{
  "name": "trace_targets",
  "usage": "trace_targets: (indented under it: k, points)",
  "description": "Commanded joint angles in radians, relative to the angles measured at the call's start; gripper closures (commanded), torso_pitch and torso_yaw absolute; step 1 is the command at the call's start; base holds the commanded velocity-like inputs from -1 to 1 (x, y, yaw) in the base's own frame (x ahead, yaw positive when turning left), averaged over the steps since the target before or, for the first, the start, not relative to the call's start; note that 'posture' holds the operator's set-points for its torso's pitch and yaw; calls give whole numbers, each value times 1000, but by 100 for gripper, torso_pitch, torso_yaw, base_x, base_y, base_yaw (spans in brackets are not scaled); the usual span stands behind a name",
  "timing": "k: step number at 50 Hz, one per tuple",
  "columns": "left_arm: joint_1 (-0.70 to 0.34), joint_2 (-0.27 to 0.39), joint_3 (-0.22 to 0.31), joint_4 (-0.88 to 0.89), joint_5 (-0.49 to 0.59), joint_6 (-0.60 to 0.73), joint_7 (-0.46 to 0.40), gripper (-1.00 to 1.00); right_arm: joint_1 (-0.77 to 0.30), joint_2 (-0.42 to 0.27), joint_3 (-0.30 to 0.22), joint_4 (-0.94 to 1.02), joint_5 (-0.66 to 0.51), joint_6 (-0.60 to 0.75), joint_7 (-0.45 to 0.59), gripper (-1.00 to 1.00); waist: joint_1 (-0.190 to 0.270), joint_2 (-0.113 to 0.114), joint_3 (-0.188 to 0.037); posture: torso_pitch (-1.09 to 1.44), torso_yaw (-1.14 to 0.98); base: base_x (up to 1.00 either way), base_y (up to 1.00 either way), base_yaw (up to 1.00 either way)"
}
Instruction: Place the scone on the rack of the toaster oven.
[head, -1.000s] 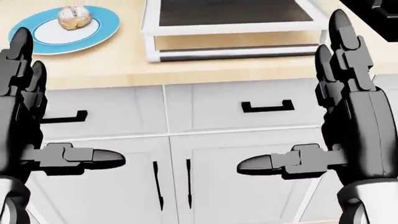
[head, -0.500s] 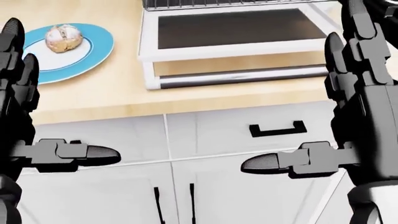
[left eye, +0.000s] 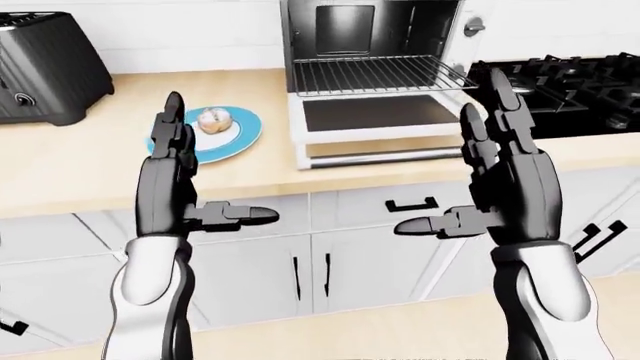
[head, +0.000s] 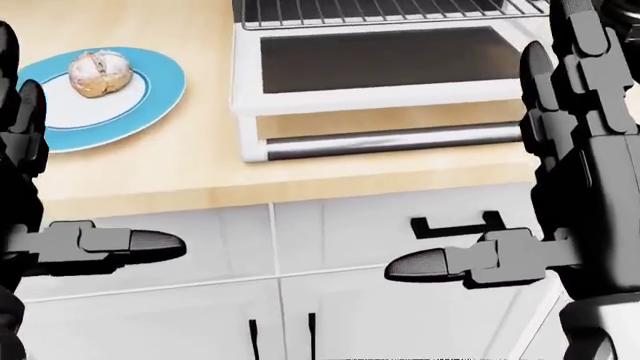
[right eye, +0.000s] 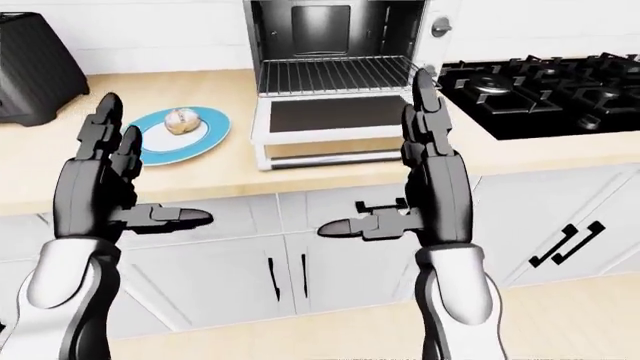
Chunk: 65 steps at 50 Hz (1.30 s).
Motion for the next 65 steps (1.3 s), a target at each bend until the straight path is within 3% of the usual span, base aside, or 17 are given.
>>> trace_targets:
  k: [1,8,12,20,24,29,35,38,39,47,51,52,55,59,62,63,65]
  points:
    - [-23,10,2,-21,5,-28,0,-100,-13,1,-1,-26,0,-24,-5,-100,6,-11,-10,0,0,23,0,0]
    - [-21,11,1,-28,16,-25,-7,-100,0,-2,-3,-46,-2,-18,1,-100,-4,39,-2,0,0,23,0,0]
    - [-17,13,-1,-25,30,-34,-10,-100,-1,0,-3,-48,-3,-16,2,-100,-16,130,-22,0,0,23,0,0]
    - [-41,18,12,-40,36,-9,-11,-100,-27,-7,-10,-56,-1,10,-7,-100,5,68,-17,0,0,18,5,0]
    - [-44,18,11,-44,35,-4,-9,-100,-31,-11,-3,-61,-8,16,-4,-100,9,-16,-30,0,0,12,8,0]
    - [-35,19,16,-48,32,-8,-10,-100,-24,-8,-2,-62,-13,10,0,-100,-8,4,-25,0,0,12,12,0]
    - [-32,19,15,-56,33,-4,-11,-100,-20,-7,-8,-73,-9,14,3,-100,-13,62,-10,0,0,13,14,0]
    - [-30,17,15,-59,33,-3,-11,-100,-18,-5,-9,-76,-6,15,1,-100,-15,159,-37,0,0,13,14,0]
    - [-30,17,15,-58,32,-4,-11,-100,-18,-5,-8,-76,-7,16,0,-100,-5,110,-27,0,0,13,15,0]
    - [-20,16,20,-61,27,-9,-11,-100,-17,0,-2,-74,-9,11,-3,-100,1,57,-16,0,0,14,14,0]
    - [-20,16,17,-58,29,-12,-10,-100,-9,0,-5,-76,-6,6,-3,-100,6,-30,-31,0,0,14,12,0]
    - [-21,17,15,-56,31,-14,-10,-100,-9,-1,-5,-77,-6,7,-3,-100,-8,20,-21,0,0,14,9,0]
    - [-21,16,13,-54,33,-15,-9,-100,0,1,-9,-78,0,0,-3,-100,-8,10,-23,0,0,15,3,0]
    - [-24,13,9,-52,36,-16,-9,-100,5,4,-18,-82,10,-8,-9,-100,-12,53,0,0,0,10,2,0]
    - [-28,15,11,-54,37,-12,-10,-100,0,0,-25,-97,25,3,-12,-100,-27,99,-24,0,0,0,0,0]
    - [-23,14,10,-50,39,-18,-11,-100,1,-2,-24,-97,24,0,-13,-100,-22,62,-17,0,0,0,0,0]
    - [-21,14,10,-56,38,-14,-13,-100,-2,-5,-24,-106,25,4,-14,-100,-13,56,-31,0,0,0,0,0]
